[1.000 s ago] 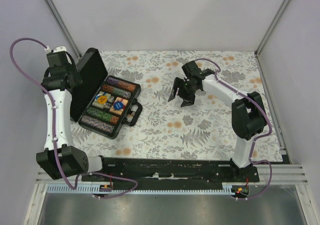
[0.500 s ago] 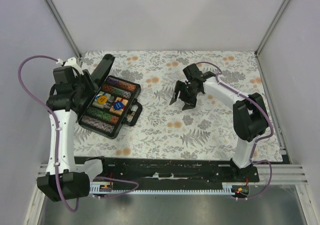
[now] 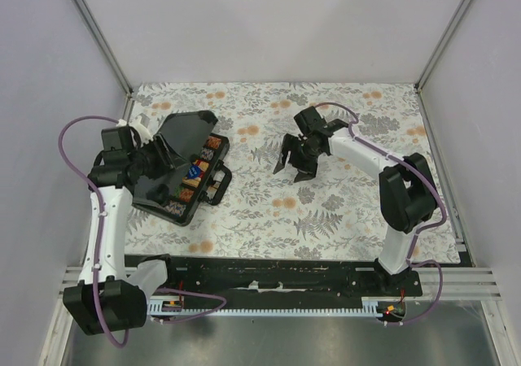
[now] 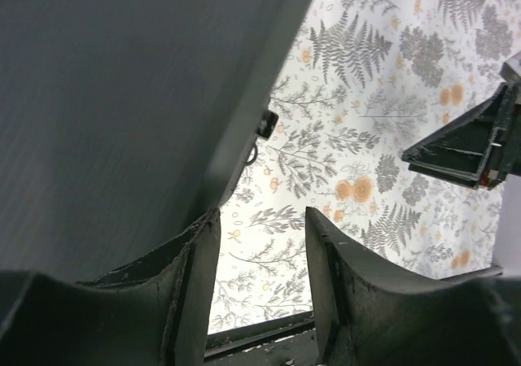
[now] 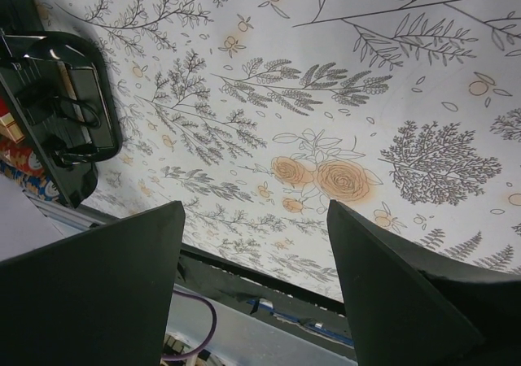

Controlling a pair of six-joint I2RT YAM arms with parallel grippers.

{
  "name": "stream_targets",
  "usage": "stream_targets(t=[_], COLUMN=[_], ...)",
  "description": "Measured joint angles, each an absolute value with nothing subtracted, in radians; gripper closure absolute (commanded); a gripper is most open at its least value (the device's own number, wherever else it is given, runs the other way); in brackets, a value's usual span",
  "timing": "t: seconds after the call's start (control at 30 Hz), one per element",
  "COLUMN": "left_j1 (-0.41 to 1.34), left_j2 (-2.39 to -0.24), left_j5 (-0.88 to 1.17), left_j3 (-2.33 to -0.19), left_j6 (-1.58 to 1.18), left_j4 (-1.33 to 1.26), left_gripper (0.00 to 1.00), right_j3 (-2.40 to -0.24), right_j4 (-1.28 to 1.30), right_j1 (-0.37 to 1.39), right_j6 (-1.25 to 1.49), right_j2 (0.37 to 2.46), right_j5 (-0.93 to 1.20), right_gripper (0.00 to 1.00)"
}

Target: Pack up texas hold em set

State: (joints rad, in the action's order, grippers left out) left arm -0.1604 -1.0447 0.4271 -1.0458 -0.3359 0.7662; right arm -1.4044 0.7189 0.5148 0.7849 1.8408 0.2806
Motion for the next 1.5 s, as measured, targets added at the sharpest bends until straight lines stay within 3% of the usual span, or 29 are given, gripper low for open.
stream_targets(t=[0.27, 0.43, 0.67, 0.9, 1.27, 1.5], left_j1=[-0.173, -0.173, -0.167, -0.16, -0.096, -0.057], left_j2=[-0.997, -0.997, -1.031, -1.047, -1.081, -1.095], left_j5=[0.449, 0.42, 0.294, 0.206, 0.146, 0.107], left_j3=[-0.966, -0.936, -0.844, -0.768, -0.764, -0.77], left_j6=[-0.347, -0.362, -0.408, -0.425, -0.425, -0.425], left_j4=[0.763, 0.733, 0.685, 0.669, 0.591, 0.566], left_gripper=[0.48, 0.5, 0.64, 0.87, 0.94, 0.95], right_j3=[-1.406, -1.43, -1.455, -1.456, -1.494, -1.542], right_j4=[0.691, 0.62, 0.355, 0.167, 0.089, 0.082], right_j1=[0.568, 0.645, 0.74, 0.764, 0.792, 0.796], right_j6=[0.8, 0.812, 0.899, 0.979, 1.044, 1.079], right_j2=[1.835, 1.854, 1.992, 2.087, 2.199, 2.227], right_j5=[0.279, 0.288, 0.338, 0.345, 0.363, 0.363], right_gripper=[0.22, 0.29, 0.35, 0.28, 0.33, 0.47])
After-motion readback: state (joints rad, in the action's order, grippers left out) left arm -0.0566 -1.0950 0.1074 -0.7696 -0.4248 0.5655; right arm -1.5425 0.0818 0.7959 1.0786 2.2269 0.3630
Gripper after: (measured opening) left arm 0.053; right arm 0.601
